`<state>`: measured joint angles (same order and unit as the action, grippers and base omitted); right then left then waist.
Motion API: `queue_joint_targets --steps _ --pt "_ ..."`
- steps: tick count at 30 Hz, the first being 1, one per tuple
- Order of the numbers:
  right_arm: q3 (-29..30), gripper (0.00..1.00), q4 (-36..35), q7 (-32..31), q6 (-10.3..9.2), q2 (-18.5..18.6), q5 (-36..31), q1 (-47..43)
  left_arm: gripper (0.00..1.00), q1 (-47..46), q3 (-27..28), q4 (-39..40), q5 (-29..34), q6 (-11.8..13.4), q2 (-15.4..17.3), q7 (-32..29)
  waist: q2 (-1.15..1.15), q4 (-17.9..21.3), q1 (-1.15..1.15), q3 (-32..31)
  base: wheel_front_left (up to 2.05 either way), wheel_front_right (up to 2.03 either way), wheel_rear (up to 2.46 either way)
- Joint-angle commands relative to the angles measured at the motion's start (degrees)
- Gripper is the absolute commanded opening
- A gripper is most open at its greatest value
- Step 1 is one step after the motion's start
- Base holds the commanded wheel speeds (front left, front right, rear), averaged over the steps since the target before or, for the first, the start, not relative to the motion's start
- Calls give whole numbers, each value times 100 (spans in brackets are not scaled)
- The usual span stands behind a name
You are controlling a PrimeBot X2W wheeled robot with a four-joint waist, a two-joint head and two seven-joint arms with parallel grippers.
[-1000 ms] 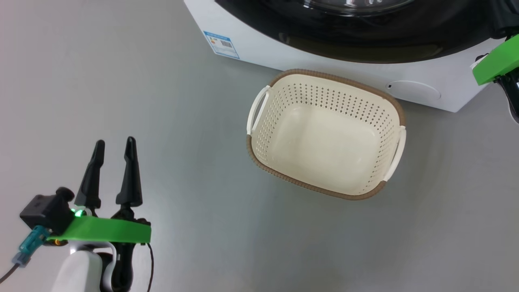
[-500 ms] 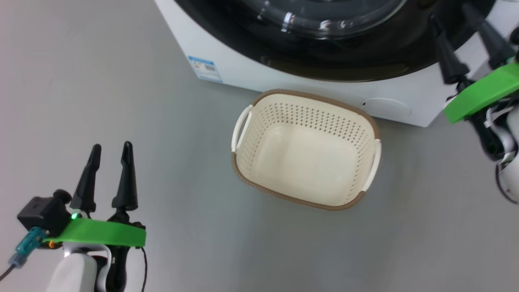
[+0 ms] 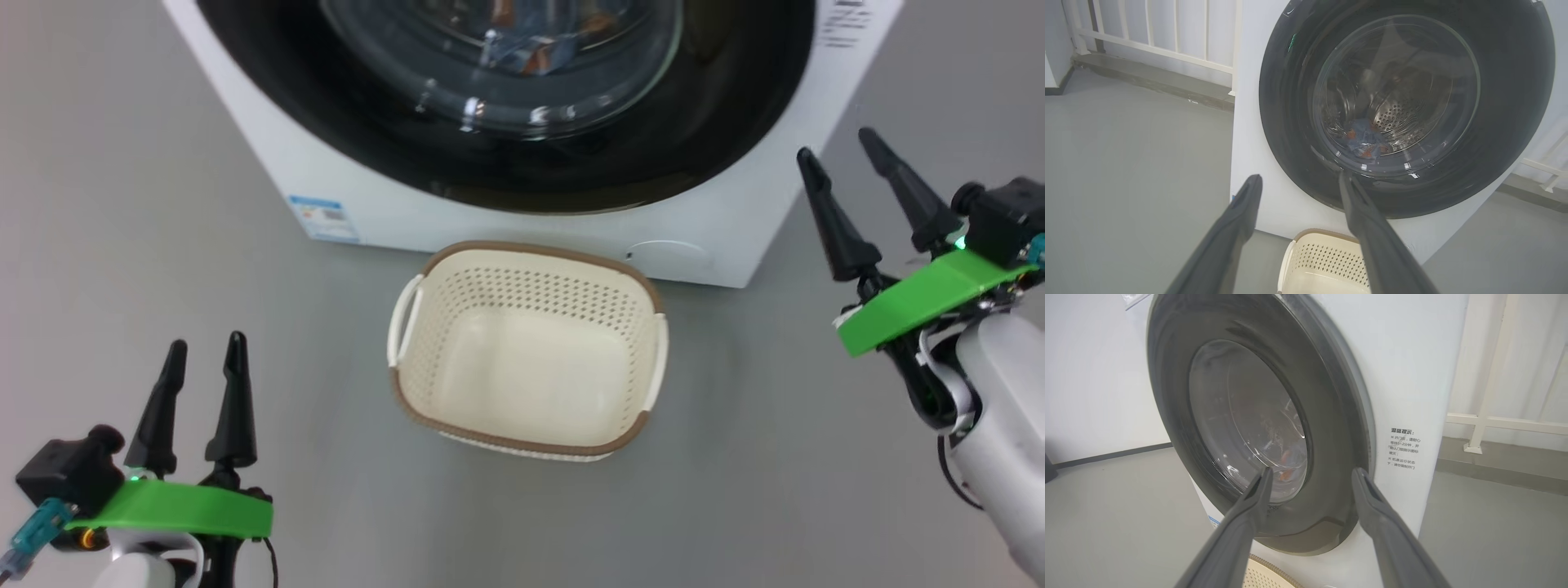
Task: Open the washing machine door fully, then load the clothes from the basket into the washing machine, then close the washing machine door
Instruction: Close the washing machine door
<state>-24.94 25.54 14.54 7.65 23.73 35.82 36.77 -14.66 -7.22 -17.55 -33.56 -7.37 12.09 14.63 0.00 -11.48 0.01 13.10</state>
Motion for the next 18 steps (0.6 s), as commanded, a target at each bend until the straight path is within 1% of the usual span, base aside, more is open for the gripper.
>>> queue_joint_targets --steps 1,10,18 --pt "36 100 -216 46 -16 -11 -64 -231 100 8 236 150 -74 -12 229 37 0 473 -1 -336 0 0 0" --pt "497 100 -584 46 -16 -189 -180 -972 100 278 339 339 -73 58 339 37 0 1074 -1 -606 0 0 0" --pt "898 100 -784 46 -16 -297 -311 -1601 100 429 307 450 -88 110 360 -7 0 1330 -1 -820 0 0 0"
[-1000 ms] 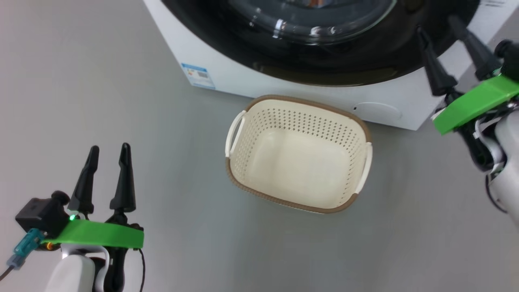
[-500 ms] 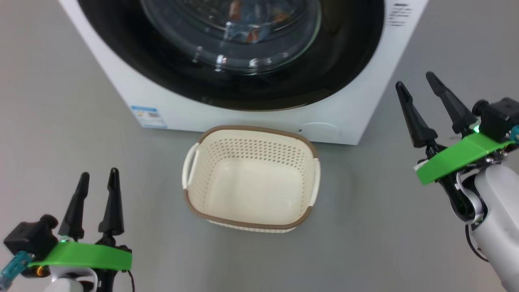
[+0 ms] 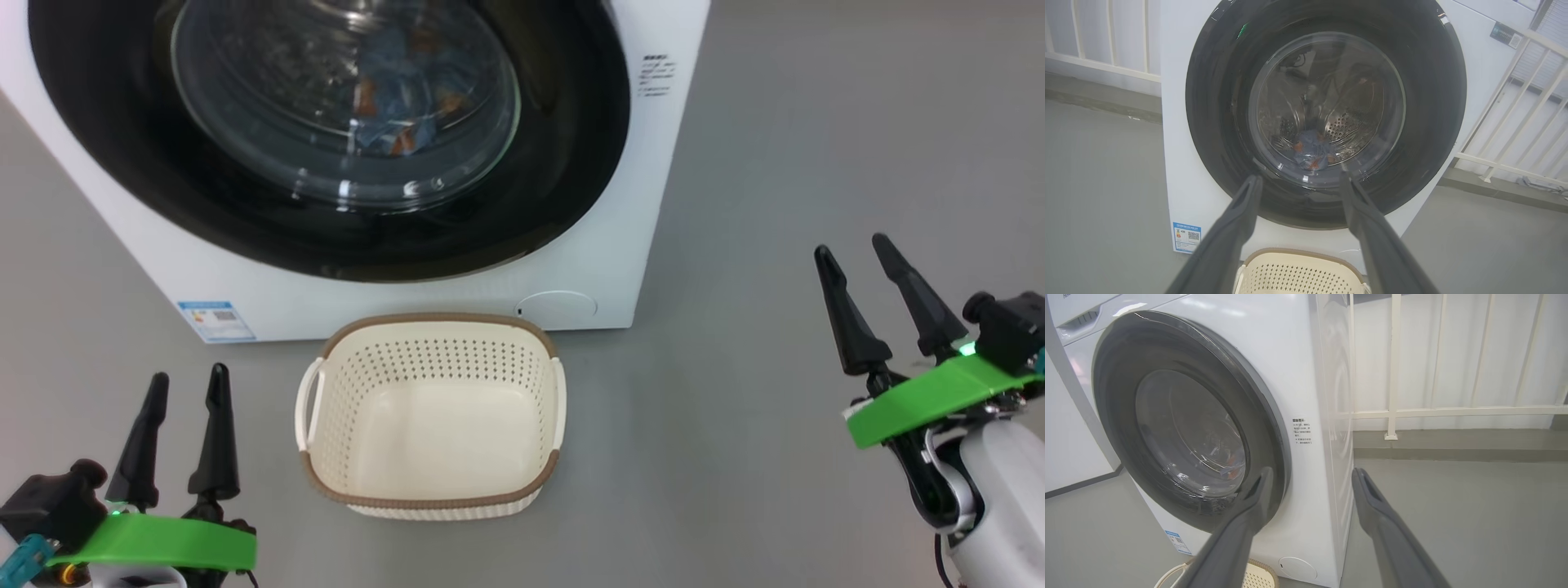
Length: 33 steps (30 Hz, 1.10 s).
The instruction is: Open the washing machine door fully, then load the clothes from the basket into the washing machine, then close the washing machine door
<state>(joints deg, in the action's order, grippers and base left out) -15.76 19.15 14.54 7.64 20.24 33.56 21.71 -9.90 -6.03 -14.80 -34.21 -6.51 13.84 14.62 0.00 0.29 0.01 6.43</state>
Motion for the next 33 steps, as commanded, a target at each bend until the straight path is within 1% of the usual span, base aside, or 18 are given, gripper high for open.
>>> queue_joint_targets --steps 1,10,18,33 --pt "11 100 -158 46 -15 45 -98 -168 100 -35 182 183 -28 33 183 -16 0 175 -1 -178 0 0 0" --pt "261 100 -281 46 -15 -27 -175 -543 100 52 142 281 -37 103 199 -83 0 270 -1 -315 0 0 0" --pt "348 100 -337 46 -15 -77 -187 -679 100 107 94 356 -59 127 219 -125 0 281 -1 -367 0 0 0" --pt "266 100 -291 46 -15 -70 -163 -706 100 139 43 353 -80 189 240 -133 0 262 -1 -455 0 0 0"
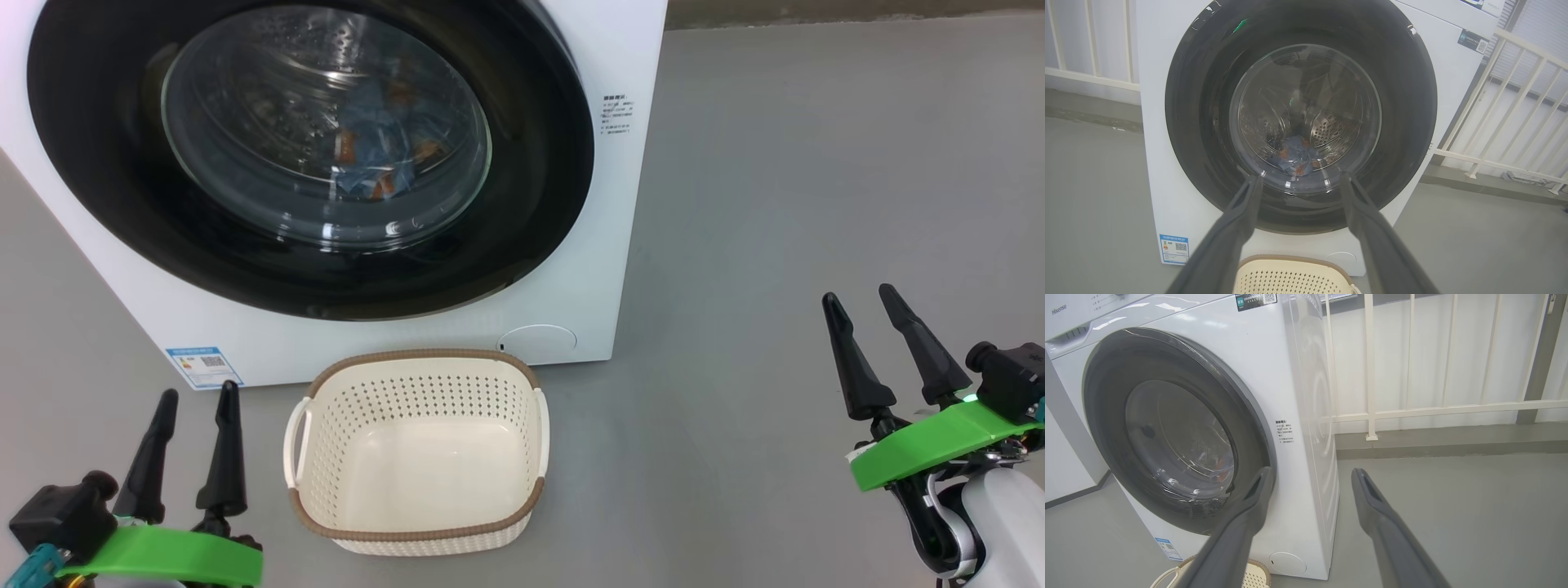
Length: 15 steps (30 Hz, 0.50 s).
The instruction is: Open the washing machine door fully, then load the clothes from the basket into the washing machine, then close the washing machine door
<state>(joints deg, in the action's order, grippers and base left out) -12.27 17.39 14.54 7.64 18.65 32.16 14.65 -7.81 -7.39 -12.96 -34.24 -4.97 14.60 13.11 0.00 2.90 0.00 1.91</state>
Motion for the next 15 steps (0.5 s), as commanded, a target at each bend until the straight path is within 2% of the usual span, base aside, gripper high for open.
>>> queue_joint_targets --steps 1,15 --pt "-86 100 -114 46 -15 89 -24 0 100 -67 177 171 -80 40 165 17 0 1 0 -5 0 0 0" --pt "-57 100 -105 46 -15 49 -29 -4 100 -80 140 181 -107 74 190 17 0 -4 0 16 0 0 0"
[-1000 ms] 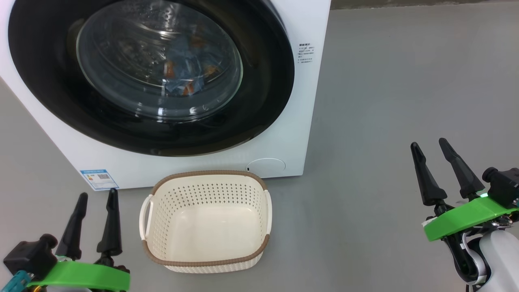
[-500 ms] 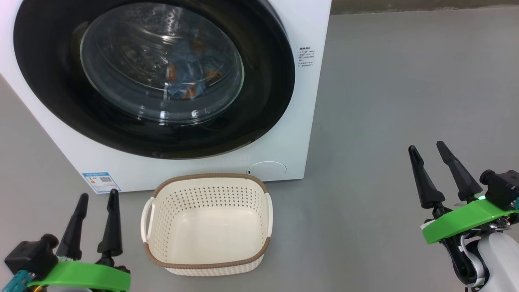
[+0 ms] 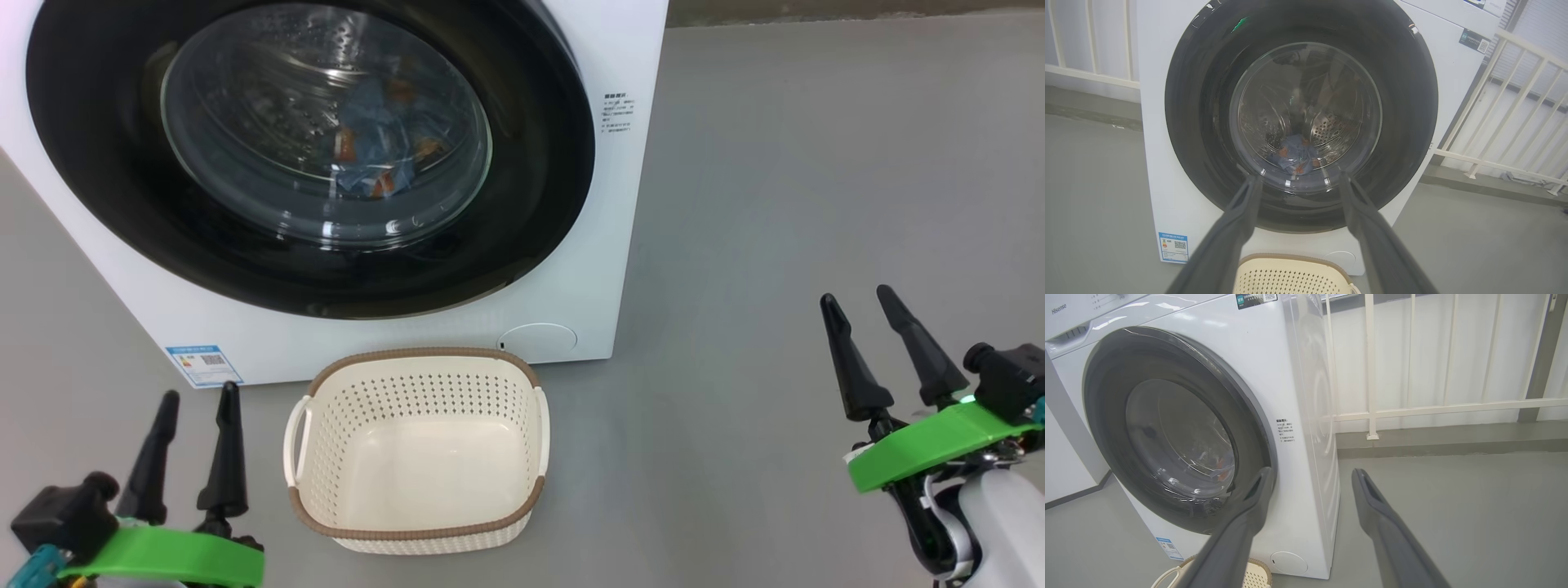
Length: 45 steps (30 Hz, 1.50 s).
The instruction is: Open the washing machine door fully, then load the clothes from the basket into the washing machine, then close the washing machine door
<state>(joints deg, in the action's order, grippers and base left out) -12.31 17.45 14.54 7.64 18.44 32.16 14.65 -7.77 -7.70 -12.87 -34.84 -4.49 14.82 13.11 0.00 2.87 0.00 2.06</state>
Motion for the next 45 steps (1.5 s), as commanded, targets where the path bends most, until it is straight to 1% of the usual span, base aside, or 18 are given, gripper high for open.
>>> queue_joint_targets --steps 1,5,8,12,15,17,45 --pt "2 0 0 -1 0 -3 2 -2 0 0 -5 3 -9 1 -1 0 0 -1 0 1 0 0 0" --pt "-81 0 247 -18 1 -202 6 -195 0 142 -60 -230 -18 0 -193 -3 0 -2 0 2 0 0 0" --pt "-38 0 229 -65 1 -233 152 -212 0 143 -21 -226 -153 -7 -217 -53 0 -9 -2 -4 0 0 0" --pt "22 0 203 -129 0 -273 348 -241 0 150 27 -217 -337 -17 -249 -117 0 -18 -13 -23 0 0 0" --pt "66 0 192 -177 0 -304 494 -258 0 150 62 -218 -474 -24 -273 -163 0 -25 -3 -21 0 0 0" --pt "96 0 185 -209 0 -324 592 -264 0 147 85 -219 -566 -29 -289 -194 0 -30 -1 -19 0 0 0" --pt "508 0 62 -649 -4 -606 1896 -400 0 146 404 -198 -1799 -94 -505 -615 0 -91 0 -58 0 0 0"
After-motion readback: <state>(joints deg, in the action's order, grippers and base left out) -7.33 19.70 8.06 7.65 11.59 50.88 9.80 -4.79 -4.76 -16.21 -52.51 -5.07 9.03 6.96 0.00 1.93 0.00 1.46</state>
